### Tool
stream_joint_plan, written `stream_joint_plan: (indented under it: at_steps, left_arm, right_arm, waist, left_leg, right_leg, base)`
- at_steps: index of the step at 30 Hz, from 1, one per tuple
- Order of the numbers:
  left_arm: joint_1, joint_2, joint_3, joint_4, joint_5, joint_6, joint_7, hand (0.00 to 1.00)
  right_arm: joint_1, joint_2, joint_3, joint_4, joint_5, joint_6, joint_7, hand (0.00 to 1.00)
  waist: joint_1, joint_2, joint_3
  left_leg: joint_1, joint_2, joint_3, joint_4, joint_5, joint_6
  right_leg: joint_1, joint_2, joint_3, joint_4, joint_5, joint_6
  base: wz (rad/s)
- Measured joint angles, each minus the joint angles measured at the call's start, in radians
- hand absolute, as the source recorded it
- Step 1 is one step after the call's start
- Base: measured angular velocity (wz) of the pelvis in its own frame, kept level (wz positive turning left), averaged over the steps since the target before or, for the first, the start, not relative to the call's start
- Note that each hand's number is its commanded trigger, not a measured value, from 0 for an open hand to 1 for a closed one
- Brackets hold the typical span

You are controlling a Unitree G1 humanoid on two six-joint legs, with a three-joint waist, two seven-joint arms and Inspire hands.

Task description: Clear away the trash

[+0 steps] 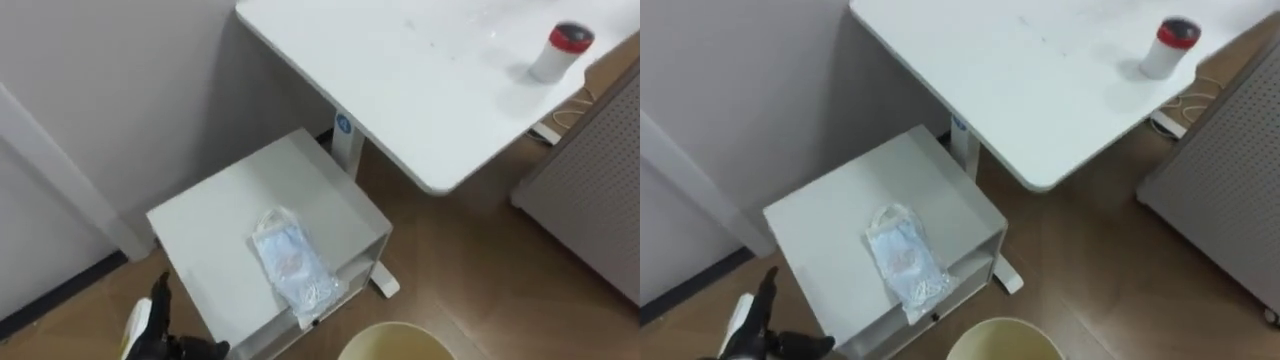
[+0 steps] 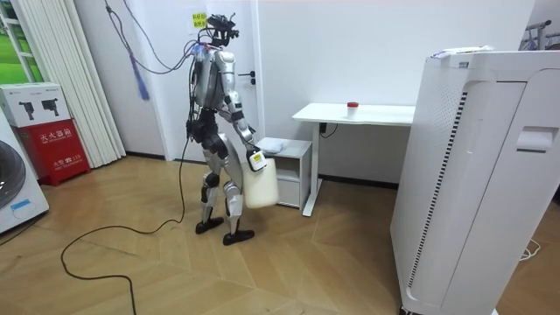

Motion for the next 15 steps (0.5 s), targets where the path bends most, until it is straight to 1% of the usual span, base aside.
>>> stream_joint_plan:
  at_steps: [1, 3, 5, 6, 7, 9, 11, 12, 14, 15]
  left_arm:
    - [-0.012, 0.000, -0.006, 0.002, 0.001, 0.000, 0.012, 0.00]
    - [-0.029, 0.000, -0.014, 0.002, 0.012, 0.000, 0.036, 0.00]
    - [-0.055, 0.000, -0.030, 0.006, 0.032, 0.000, 0.045, 0.00]
    - [-0.068, 0.000, -0.040, 0.006, 0.049, 0.000, 0.055, 0.00]
    - [-0.079, 0.000, -0.054, 0.006, 0.049, 0.000, 0.062, 0.00]
    - [-0.090, -0.001, -0.074, 0.006, 0.050, 0.000, 0.075, 0.00]
    - [-0.119, 0.000, -0.084, 0.006, 0.051, 0.000, 0.106, 0.00]
    - [-0.130, 0.000, -0.087, 0.006, 0.050, 0.000, 0.114, 0.00]
    - [-0.162, 0.000, -0.094, 0.009, 0.060, 0.000, 0.131, 0.00]
    - [-0.189, 0.002, -0.098, 0.024, 0.060, -0.007, 0.140, 0.00]
  right_arm:
    - [-0.013, 0.000, 0.015, 0.001, 0.002, -0.003, -0.002, 1.00]
    - [-0.031, 0.001, 0.033, -0.001, 0.002, -0.006, -0.003, 1.00]
    - [-0.050, 0.001, 0.048, -0.001, 0.002, -0.015, -0.008, 1.00]
    - [-0.065, 0.001, 0.051, -0.001, 0.002, -0.015, -0.009, 1.00]
    - [-0.074, 0.000, 0.063, -0.006, 0.002, -0.016, -0.009, 1.00]
    - [-0.080, 0.001, 0.069, -0.013, 0.002, -0.017, -0.008, 1.00]
    - [-0.094, 0.001, 0.069, -0.021, 0.002, -0.019, -0.017, 1.00]
    - [-0.099, 0.001, 0.069, -0.021, 0.002, -0.021, -0.019, 1.00]
    - [-0.106, 0.002, 0.072, -0.022, 0.002, -0.025, -0.029, 1.00]
    - [-0.111, 0.005, 0.087, -0.023, 0.003, -0.025, -0.040, 1.00]
  waist:
    - [-0.006, 0.006, 0.0027]
    - [-0.015, 0.008, 0.0040]
    - [-0.029, 0.011, 0.0075]
    - [-0.042, 0.014, 0.0126]
    - [-0.045, 0.013, 0.0243]
    - [-0.047, 0.015, 0.0266]
    - [-0.067, 0.020, 0.0300]
    - [-0.071, 0.021, 0.0304]
    - [-0.079, 0.021, 0.0324]
    - [-0.086, 0.017, 0.0466]
  left_leg:
    - [-0.018, 0.001, 0.005, 0.003, 0.000, 0.000]
    - [-0.050, 0.002, 0.012, 0.006, 0.000, 0.000]
    - [-0.088, 0.005, 0.015, 0.016, 0.000, 0.000]
    - [-0.109, 0.009, 0.020, 0.035, 0.000, 0.000]
    - [-0.114, 0.017, 0.036, 0.048, 0.000, 0.000]
    - [-0.125, 0.020, 0.039, 0.053, 0.000, 0.000]
    - [-0.157, 0.026, 0.055, 0.059, 0.000, 0.000]
    - [-0.167, 0.027, 0.061, 0.064, 0.000, 0.000]
    - [-0.208, 0.037, 0.069, 0.103, 0.000, 0.000]
    - [-0.272, 0.056, 0.070, 0.204, 0.006, -0.017]
  right_leg:
    - [-0.019, 0.001, 0.003, 0.001, 0.003, -0.001]
    - [-0.057, 0.000, 0.004, 0.009, 0.007, -0.005]
    - [-0.093, 0.000, 0.005, 0.018, 0.009, -0.008]
    - [-0.107, 0.004, 0.014, 0.018, 0.013, -0.009]
    - [-0.110, 0.010, 0.024, 0.017, 0.016, -0.010]
    - [-0.126, 0.014, 0.031, 0.017, 0.021, -0.014]
    - [-0.161, 0.018, 0.037, 0.020, 0.025, -0.018]
    - [-0.172, 0.018, 0.040, 0.022, 0.026, -0.020]
    - [-0.196, 0.020, 0.056, 0.025, 0.032, -0.023]
    - [-0.195, 0.025, 0.097, 0.026, 0.036, -0.021]
  base:
    - [-0.14]
    - [-0.11]
    - [-0.02]
    - [-0.08]
    - [-0.24]
    - [-0.29]
    - [-0.12]
    - [-0.03]
    - [-0.04]
    - [0.04]
